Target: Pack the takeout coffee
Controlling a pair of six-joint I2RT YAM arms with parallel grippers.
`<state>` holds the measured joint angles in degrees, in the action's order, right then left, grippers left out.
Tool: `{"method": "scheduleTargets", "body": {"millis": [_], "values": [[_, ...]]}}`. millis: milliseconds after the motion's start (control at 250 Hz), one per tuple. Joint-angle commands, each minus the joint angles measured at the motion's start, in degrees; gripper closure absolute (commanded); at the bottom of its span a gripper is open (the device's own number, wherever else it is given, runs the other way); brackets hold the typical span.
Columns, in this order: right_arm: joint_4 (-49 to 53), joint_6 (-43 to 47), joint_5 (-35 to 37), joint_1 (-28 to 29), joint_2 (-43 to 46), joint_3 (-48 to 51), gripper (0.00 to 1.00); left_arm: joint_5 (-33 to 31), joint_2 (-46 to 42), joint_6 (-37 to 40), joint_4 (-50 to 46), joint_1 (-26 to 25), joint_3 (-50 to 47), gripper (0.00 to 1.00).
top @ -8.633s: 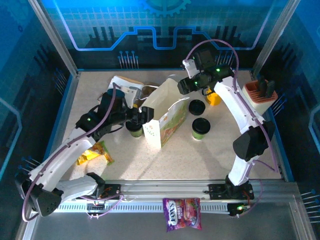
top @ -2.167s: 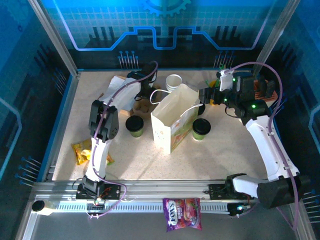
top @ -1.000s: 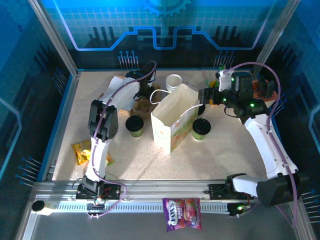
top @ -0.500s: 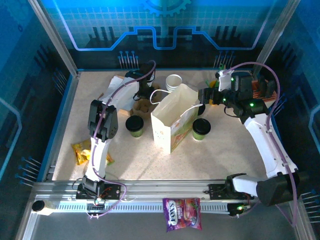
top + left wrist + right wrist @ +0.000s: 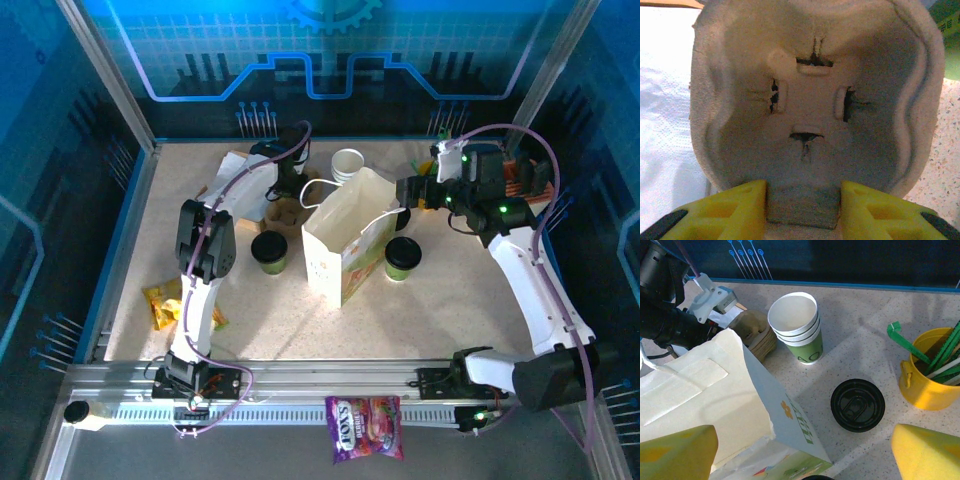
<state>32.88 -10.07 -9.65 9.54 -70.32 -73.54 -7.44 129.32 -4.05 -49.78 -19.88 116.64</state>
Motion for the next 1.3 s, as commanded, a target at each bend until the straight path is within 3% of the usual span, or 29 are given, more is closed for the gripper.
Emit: {"method": "scheduleTargets", "body": {"millis": [0,324,807,1299], "values": [[-1.04,0.57,-1.17,-1.09,-0.41,0.3,0.09,1.12,-2.03,0.97,-4.06,0.7,-1.06,0.58],[-1.06,0.56,-1.25,-1.05,-0.61,0.3,0.09,1.79,-2.58,1.02,-3.77,0.72,-2.62,0.55],[-1.07,0.57,-1.3,-1.06,-0.69,0.39,0.09,2.09,-3.19,1.57,-4.23,0.7,-3.46,0.63],[-1.08,0.49,-1.53,-1.09,-0.96,0.31,0.09,1.92,-4.11,1.65,-5.33,0.65,-1.7,0.55]]}}
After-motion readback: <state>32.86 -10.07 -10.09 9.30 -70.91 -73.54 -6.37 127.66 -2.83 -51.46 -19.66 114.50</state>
